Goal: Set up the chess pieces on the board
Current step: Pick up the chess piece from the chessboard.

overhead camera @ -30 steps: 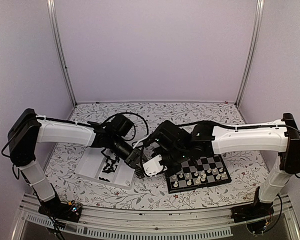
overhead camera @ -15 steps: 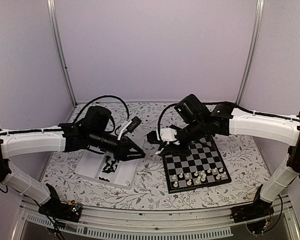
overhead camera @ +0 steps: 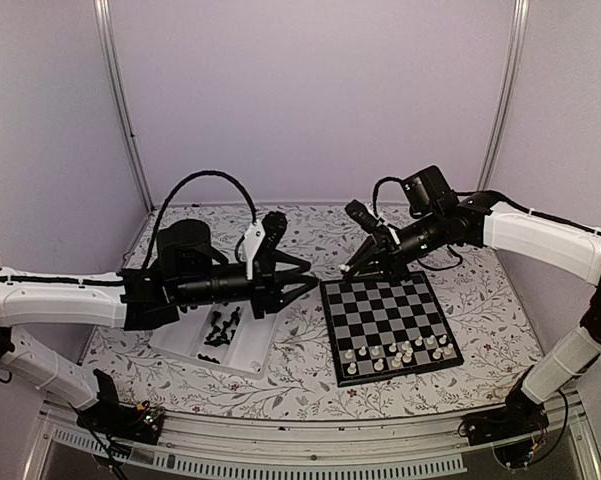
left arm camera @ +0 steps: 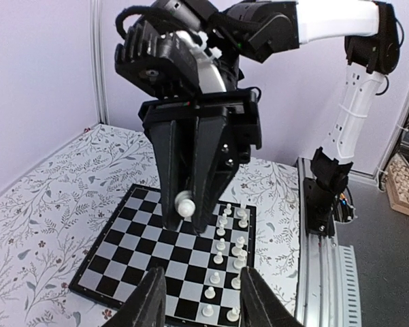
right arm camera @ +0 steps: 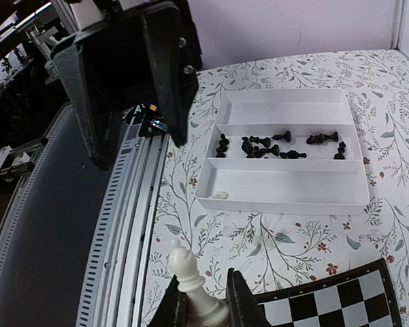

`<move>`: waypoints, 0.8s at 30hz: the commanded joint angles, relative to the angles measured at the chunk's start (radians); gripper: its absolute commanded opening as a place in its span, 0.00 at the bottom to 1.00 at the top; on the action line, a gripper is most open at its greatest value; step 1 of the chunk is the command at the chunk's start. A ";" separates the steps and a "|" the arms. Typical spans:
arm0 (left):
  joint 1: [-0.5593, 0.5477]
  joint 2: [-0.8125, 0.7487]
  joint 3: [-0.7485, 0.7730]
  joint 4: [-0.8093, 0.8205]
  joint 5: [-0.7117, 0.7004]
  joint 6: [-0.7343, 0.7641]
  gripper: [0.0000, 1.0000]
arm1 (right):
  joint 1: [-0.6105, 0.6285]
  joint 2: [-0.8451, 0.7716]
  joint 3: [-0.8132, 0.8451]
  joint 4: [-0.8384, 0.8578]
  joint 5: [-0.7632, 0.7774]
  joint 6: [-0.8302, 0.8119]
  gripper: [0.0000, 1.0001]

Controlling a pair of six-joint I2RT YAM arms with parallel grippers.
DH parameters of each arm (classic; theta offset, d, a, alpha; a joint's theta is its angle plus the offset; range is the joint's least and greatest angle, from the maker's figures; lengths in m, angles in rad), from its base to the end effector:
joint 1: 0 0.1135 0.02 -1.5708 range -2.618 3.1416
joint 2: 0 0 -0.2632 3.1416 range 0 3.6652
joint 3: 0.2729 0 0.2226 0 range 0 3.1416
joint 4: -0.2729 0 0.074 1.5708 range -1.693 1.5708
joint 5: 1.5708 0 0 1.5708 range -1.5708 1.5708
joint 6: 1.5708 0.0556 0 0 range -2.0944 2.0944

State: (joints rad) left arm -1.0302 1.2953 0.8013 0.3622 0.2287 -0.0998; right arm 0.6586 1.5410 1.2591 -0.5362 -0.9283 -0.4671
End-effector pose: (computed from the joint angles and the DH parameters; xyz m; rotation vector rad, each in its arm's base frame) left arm 0.1398 -0.2574 0.3011 0.9702 1.5288 -1.0199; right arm 0.2164 0.2238 0.2963 -1.5571 1.6443 1.1910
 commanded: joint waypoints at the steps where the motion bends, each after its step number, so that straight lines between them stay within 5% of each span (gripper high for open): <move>1: -0.015 0.077 0.046 0.125 -0.030 0.032 0.40 | -0.004 -0.032 -0.009 0.030 -0.127 0.039 0.03; 17: -0.014 0.199 0.150 0.149 0.076 0.036 0.41 | -0.003 -0.022 -0.007 0.030 -0.138 0.035 0.05; 24: -0.015 0.248 0.203 0.083 0.117 0.040 0.24 | -0.004 -0.022 -0.006 0.030 -0.137 0.033 0.05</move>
State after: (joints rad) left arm -1.0340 1.5135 0.9611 0.4747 0.3080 -0.0696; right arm 0.6586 1.5379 1.2568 -0.5224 -1.0504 -0.4397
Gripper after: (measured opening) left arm 0.281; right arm 0.141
